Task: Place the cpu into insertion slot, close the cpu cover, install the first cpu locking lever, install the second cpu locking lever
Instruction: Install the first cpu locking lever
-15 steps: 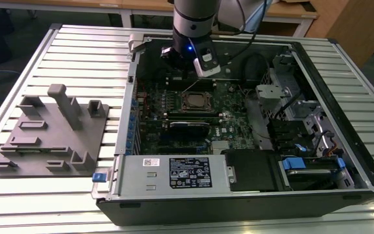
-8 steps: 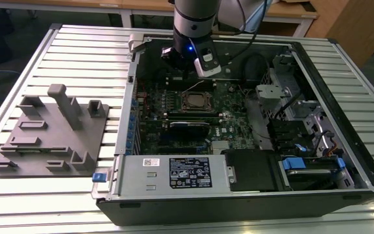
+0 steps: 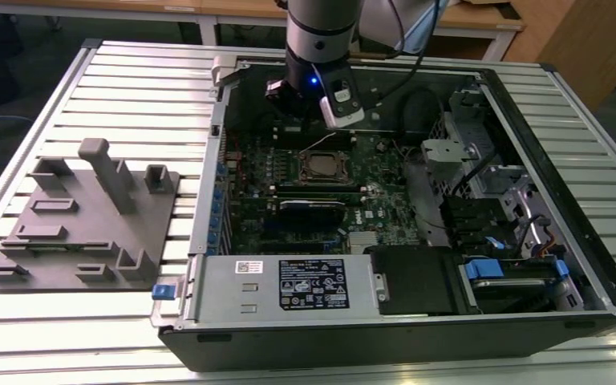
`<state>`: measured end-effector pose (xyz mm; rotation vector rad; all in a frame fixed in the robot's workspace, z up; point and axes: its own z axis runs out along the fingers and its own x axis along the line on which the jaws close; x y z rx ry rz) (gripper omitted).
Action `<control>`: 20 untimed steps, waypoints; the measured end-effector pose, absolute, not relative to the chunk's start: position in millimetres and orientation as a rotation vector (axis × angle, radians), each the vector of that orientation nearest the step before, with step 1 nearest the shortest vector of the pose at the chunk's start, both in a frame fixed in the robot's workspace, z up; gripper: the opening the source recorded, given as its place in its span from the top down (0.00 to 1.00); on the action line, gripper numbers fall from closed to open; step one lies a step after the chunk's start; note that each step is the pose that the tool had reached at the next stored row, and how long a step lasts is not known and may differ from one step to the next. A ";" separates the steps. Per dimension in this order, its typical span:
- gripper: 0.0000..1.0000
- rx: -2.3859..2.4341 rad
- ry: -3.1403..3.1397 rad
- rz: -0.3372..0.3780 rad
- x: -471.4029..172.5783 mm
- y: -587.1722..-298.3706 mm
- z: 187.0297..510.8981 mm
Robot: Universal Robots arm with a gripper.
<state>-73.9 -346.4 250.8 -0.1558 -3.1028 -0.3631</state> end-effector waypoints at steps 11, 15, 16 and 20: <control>0.89 -0.156 -3.103 -0.362 -73.4 -346.5 250.0; 0.89 -0.156 -3.103 -0.362 -73.4 -346.5 249.9; 0.89 -0.156 -3.103 -0.362 -73.3 -346.4 249.9; 0.89 -0.156 -3.102 -0.362 -70.5 -346.5 249.4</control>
